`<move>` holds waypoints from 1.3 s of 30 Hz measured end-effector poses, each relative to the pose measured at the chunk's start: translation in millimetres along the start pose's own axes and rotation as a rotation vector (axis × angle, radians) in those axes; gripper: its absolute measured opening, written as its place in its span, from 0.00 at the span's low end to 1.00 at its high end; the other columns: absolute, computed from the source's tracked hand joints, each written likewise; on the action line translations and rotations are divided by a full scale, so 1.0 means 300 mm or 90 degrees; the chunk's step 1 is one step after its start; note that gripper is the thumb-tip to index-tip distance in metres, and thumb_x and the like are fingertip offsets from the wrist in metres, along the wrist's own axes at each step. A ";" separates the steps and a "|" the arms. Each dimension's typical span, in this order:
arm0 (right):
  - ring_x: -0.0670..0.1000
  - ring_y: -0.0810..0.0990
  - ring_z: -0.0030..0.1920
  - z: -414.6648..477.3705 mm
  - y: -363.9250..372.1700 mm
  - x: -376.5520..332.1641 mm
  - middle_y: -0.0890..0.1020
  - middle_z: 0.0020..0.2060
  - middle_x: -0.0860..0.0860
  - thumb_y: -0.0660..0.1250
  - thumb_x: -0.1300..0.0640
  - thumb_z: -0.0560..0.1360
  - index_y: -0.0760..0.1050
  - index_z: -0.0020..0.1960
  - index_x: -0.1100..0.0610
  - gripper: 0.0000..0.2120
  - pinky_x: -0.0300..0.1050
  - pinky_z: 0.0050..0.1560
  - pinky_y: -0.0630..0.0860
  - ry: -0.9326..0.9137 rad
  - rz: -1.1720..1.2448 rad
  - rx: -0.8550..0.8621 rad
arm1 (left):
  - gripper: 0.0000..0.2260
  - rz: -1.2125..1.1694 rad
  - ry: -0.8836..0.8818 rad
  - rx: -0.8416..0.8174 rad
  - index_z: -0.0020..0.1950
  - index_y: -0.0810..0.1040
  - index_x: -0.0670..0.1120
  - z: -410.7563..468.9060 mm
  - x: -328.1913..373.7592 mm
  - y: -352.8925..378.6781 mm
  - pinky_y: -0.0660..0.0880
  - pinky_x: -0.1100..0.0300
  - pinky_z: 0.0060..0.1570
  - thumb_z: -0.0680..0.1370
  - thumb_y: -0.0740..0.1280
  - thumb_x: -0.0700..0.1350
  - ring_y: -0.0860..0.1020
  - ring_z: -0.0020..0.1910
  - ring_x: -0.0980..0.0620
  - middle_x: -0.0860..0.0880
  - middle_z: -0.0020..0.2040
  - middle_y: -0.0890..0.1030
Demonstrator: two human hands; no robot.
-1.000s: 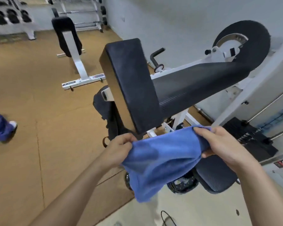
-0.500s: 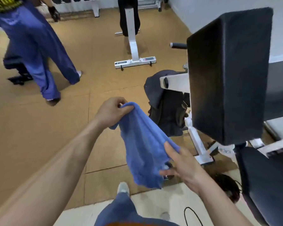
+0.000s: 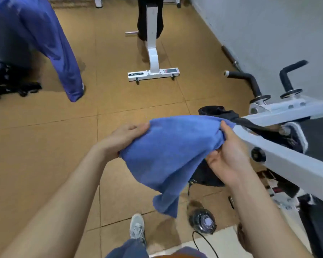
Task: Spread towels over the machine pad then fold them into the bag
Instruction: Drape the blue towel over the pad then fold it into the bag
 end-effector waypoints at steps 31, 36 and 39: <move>0.42 0.83 0.39 0.916 0.579 -1.008 0.84 0.39 0.43 0.77 0.53 0.69 0.73 0.52 0.55 0.17 0.33 0.35 0.76 -0.479 -0.290 0.079 | 0.07 0.172 0.449 -0.337 0.53 0.79 0.43 1.173 1.430 0.108 0.79 0.57 0.47 0.76 0.72 0.40 0.84 0.46 0.51 0.47 0.46 0.85; 0.47 0.84 0.52 1.096 0.491 -1.001 0.86 0.49 0.48 0.75 0.55 0.67 0.79 0.54 0.55 0.16 0.47 0.55 0.79 -0.357 -0.349 0.146 | 0.05 -0.030 0.452 -0.481 0.54 0.77 0.44 1.343 1.650 0.252 0.78 0.62 0.43 0.80 0.64 0.37 0.82 0.44 0.54 0.50 0.44 0.83; 0.50 0.84 0.53 1.127 0.429 -0.980 0.86 0.52 0.51 0.74 0.55 0.73 0.80 0.56 0.56 0.13 0.51 0.58 0.79 -0.269 -0.368 0.223 | 0.06 -0.080 0.380 -0.529 0.57 0.76 0.44 1.455 1.728 0.352 0.78 0.62 0.41 0.81 0.63 0.39 0.82 0.42 0.54 0.50 0.44 0.83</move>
Point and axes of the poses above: each hand's wrist, its own z-axis towards the middle knuckle, its own y-axis out of the palm, x = y × z, the point moved 8 cm from there along z, towards the middle knuckle
